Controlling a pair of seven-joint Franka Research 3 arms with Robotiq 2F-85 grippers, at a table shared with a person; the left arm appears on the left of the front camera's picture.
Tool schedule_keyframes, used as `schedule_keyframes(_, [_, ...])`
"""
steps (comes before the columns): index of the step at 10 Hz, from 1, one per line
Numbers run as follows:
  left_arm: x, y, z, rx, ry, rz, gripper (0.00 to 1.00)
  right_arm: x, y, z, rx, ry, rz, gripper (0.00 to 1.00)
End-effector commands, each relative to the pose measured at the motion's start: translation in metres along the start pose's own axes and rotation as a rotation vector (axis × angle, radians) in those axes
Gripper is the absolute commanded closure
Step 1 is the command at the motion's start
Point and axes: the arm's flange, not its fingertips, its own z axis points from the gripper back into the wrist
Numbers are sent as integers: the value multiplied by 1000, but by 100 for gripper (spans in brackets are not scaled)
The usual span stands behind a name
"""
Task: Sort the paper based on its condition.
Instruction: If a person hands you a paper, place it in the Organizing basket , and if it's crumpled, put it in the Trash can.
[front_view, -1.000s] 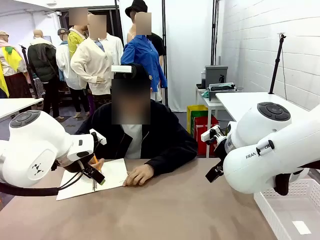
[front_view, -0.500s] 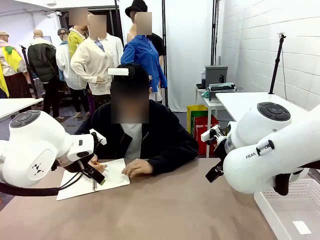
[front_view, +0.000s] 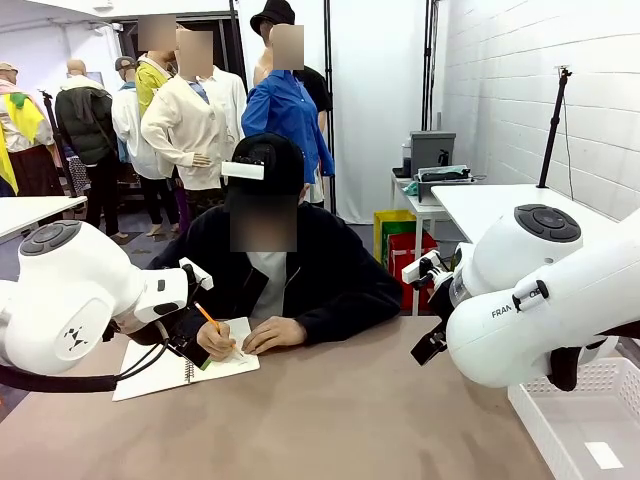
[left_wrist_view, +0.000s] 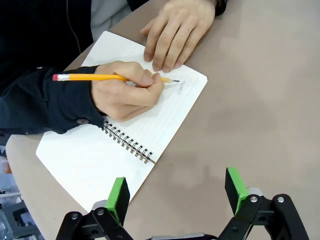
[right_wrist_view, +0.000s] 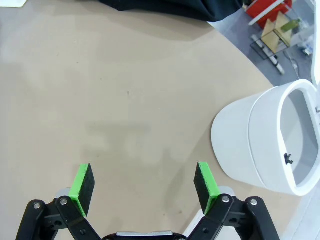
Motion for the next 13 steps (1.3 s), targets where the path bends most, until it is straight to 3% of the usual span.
schedule_keyframes(1, [0, 1, 0, 0, 0, 1, 0, 0, 0, 0, 0, 0, 0, 0])
schedule_keyframes(3, [6, 6, 11, -11, -17, 13, 0, 11, 9, 3, 57, -21, -36, 0])
schedule_keyframes(5, [10, 2, 44, -46, -41, 20, 0, 23, 30, 34, 129, -30, -78, 0])
schedule_keyframes(8, [15, 13, 96, -94, -93, -3, 0, 45, 44, 67, 181, -25, -32, 0])
schedule_keyframes(11, [15, 18, 156, -251, -138, -107, 0, 74, 56, 123, 194, 49, 71, 0])
schedule_keyframes(13, [16, 26, 187, -248, -171, -143, 0, 92, 54, 158, 264, 50, 110, 0])
